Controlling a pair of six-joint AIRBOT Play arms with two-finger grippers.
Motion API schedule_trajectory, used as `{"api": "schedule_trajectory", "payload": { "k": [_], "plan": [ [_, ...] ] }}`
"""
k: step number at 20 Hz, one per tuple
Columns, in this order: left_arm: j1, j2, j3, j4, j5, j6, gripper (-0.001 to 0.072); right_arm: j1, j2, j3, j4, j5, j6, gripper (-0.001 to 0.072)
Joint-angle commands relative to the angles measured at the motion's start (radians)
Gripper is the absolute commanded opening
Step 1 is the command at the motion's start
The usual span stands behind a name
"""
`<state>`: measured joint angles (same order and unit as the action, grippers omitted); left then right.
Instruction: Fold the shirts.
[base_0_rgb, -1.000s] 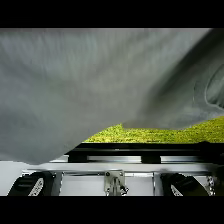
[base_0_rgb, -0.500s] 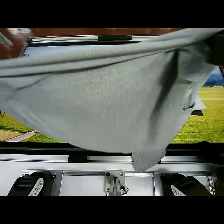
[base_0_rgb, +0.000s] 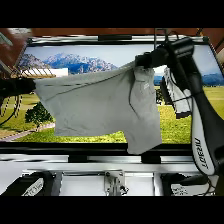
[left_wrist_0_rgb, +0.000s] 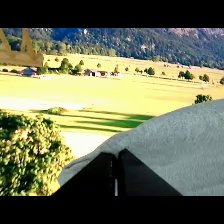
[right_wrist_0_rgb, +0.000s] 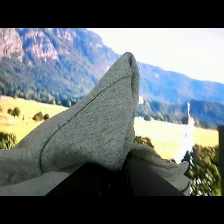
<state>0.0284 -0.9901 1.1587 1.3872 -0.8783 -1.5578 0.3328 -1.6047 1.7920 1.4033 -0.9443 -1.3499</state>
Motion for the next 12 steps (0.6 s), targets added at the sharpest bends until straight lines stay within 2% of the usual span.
{"api": "schedule_trajectory", "payload": {
  "k": [1, 4, 7, 8, 9, 10, 12],
  "plan": [
    [0.0, -0.219, 0.042, -0.046, 0.21, -0.008, 0.0038, 0.0, -0.123, -0.001, 0.001, 0.271, 0.029, 0.0106],
    [-0.004, -0.358, 0.05, -0.167, 0.201, -0.008, 0.0038, 0.001, -0.182, -0.001, 0.003, 0.291, 0.029, 0.0103],
    [-0.015, -0.472, 0.05, -0.264, 0.102, -0.008, 0.0046, 0.0, -0.231, -0.001, 0.037, 0.217, 0.043, 0.0107],
    [-0.014, -0.491, 0.05, -0.288, 0.062, -0.008, 0.0212, 0.001, -0.232, -0.001, 0.035, 0.198, 0.058, 0.0179],
    [-0.008, -0.494, 0.051, -0.305, 0.025, -0.008, 0.0591, 0.0, -0.217, -0.001, 0.025, 0.187, 0.056, 0.0464],
    [0.008, -0.489, 0.061, -0.303, -0.024, -0.005, 0.0709, -0.002, -0.192, -0.001, -0.01, 0.181, 0.05, 0.0581],
    [0.075, -0.475, 0.129, -0.297, -0.192, 0.049, 0.071, -0.016, -0.108, -0.001, -0.136, 0.137, 0.046, 0.0581]
  ]
}}
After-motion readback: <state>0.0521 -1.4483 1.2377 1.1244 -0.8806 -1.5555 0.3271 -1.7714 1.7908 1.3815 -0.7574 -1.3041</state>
